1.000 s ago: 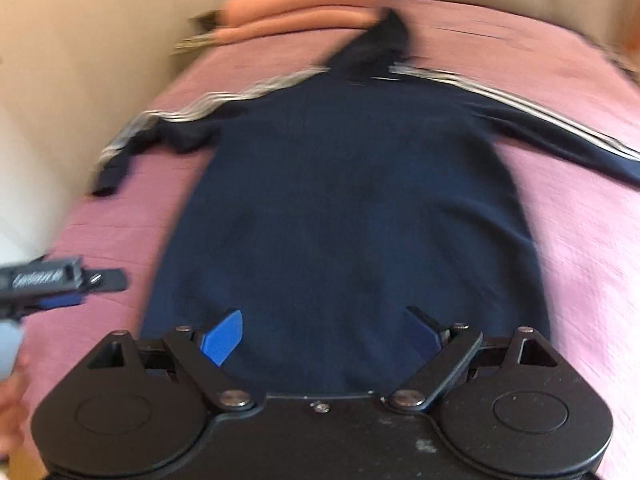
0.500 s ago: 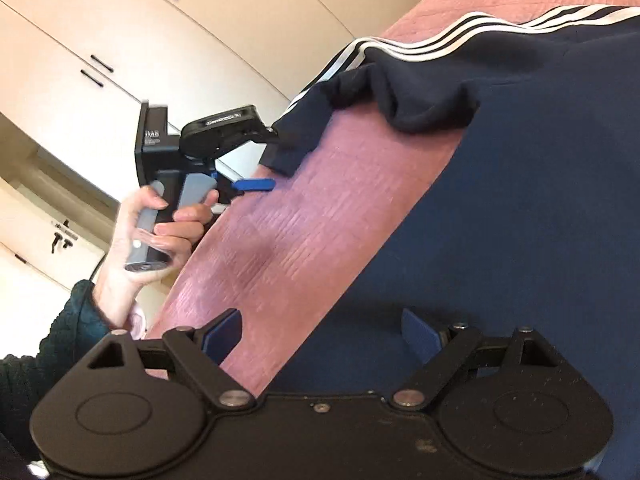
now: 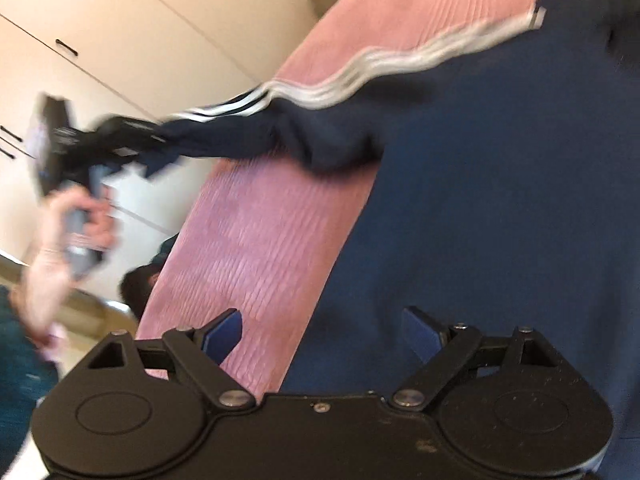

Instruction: Fold large clothes

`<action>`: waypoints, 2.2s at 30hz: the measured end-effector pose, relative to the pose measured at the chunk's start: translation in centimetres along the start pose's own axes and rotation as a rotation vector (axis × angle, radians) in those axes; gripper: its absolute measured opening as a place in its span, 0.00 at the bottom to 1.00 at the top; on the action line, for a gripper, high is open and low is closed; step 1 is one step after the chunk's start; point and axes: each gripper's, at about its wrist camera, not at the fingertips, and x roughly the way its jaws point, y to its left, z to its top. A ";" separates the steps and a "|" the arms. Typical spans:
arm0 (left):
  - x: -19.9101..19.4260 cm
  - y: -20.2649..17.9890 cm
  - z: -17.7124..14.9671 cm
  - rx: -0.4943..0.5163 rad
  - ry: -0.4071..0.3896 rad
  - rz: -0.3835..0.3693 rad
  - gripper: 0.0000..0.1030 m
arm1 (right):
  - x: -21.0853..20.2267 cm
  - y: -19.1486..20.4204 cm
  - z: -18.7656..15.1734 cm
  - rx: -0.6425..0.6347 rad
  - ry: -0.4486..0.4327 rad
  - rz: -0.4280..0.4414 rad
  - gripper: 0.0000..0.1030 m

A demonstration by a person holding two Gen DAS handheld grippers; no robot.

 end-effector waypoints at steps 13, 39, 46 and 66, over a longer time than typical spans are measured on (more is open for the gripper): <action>-15.5 -17.3 7.4 0.234 -0.111 -0.280 0.11 | -11.2 -6.6 4.2 0.193 -0.108 -0.096 1.00; 0.6 -32.1 -9.8 0.286 0.478 -0.407 0.87 | -11.2 -29.1 6.5 0.359 -0.208 -0.363 1.00; 10.1 -29.3 -6.4 0.204 0.515 -0.343 0.84 | -6.1 -31.7 9.0 0.343 -0.059 -0.466 1.00; 7.7 -31.5 -7.8 0.306 0.607 -0.332 0.85 | -10.2 -31.4 10.8 0.335 -0.210 -0.666 0.78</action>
